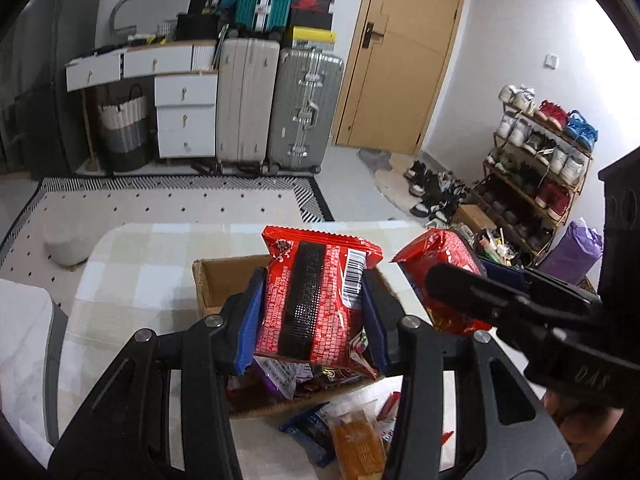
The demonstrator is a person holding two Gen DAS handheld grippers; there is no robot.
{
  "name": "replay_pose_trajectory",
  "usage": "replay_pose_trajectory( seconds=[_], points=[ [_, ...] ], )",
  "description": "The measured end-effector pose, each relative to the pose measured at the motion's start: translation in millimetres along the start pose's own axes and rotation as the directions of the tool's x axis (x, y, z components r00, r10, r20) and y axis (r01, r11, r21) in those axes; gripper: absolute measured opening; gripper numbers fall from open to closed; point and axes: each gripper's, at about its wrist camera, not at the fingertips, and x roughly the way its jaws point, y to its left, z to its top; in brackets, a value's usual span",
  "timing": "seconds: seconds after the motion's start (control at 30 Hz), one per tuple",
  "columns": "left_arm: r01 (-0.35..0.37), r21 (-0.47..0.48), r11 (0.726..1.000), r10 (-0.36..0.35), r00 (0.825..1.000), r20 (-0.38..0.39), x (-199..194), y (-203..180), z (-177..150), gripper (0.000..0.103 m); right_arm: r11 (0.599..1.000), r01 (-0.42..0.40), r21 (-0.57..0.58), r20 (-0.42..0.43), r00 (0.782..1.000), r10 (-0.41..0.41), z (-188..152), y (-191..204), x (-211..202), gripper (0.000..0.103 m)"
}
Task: Organize snacks
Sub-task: 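Open both grippers to drop the red packets into the box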
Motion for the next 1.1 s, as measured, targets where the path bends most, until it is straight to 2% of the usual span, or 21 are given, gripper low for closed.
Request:
replay_pose_trajectory(
  seconds=[0.27,0.57,0.73,0.87,0.97,1.1],
  points=[
    [0.02,-0.019,1.0,-0.022,0.994,-0.108,87.7,15.7,16.3,0.042,1.0,0.023,0.02,-0.056,0.998,-0.022,-3.0,-19.5,41.5,0.045],
    [0.013,-0.045,0.999,-0.02,0.989,-0.147,151.7,29.9,13.8,0.042,0.998,0.046,0.044,-0.105,0.994,-0.041,-13.9,-37.5,72.8,0.045],
    [0.006,-0.056,0.998,-0.014,0.991,-0.136,153.1,34.8,2.4,0.043,0.997,0.052,0.052,-0.117,0.992,-0.045,-16.0,-43.7,79.2,0.045],
    [-0.012,-0.073,0.997,0.004,0.993,-0.115,147.8,41.5,1.6,0.054,0.997,0.053,0.052,-0.127,0.991,-0.046,-16.9,-43.6,83.3,0.045],
    [-0.017,-0.085,0.996,0.008,0.994,-0.105,134.5,47.9,-4.8,0.057,0.997,0.058,0.042,-0.127,0.991,-0.052,-18.1,-43.0,82.7,0.045],
    [-0.041,-0.102,0.994,0.033,0.996,-0.083,105.3,57.0,-23.6,0.069,0.998,0.061,0.034,-0.141,0.988,-0.055,-17.8,-40.9,88.9,0.045]
  ],
)
